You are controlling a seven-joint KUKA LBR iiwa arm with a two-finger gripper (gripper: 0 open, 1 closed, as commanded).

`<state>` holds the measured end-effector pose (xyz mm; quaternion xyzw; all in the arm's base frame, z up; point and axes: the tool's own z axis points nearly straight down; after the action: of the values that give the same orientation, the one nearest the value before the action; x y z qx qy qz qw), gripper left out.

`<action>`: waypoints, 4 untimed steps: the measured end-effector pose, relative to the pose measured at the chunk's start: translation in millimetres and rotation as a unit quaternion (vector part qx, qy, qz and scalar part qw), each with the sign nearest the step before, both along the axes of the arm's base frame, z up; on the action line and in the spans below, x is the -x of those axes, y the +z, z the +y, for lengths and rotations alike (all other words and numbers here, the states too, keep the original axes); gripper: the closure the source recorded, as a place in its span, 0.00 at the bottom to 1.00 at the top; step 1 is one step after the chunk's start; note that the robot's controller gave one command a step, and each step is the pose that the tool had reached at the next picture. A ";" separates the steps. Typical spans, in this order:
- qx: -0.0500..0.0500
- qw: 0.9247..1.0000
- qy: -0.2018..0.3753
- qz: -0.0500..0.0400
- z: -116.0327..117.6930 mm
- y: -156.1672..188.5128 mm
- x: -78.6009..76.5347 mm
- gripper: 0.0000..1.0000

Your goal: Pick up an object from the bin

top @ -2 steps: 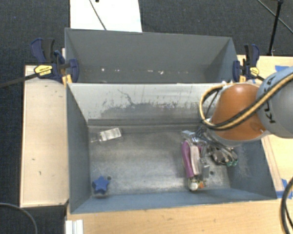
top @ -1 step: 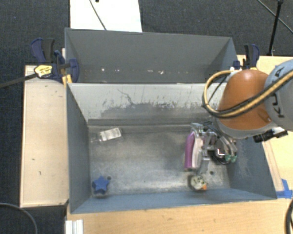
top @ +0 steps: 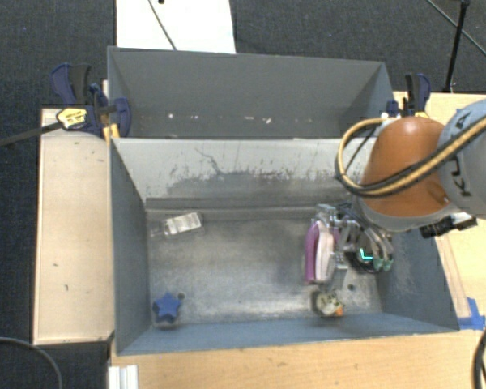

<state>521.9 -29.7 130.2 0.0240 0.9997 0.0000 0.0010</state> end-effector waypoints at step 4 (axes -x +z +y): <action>0.000 0.998 -0.055 -0.001 -79.0 137.3 6.8 0.00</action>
Offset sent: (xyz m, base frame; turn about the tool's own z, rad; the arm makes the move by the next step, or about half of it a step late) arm -0.0048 -0.1041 -0.0602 0.1558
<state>515.2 -108.7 267.5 0.0789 0.9969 0.0001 0.0018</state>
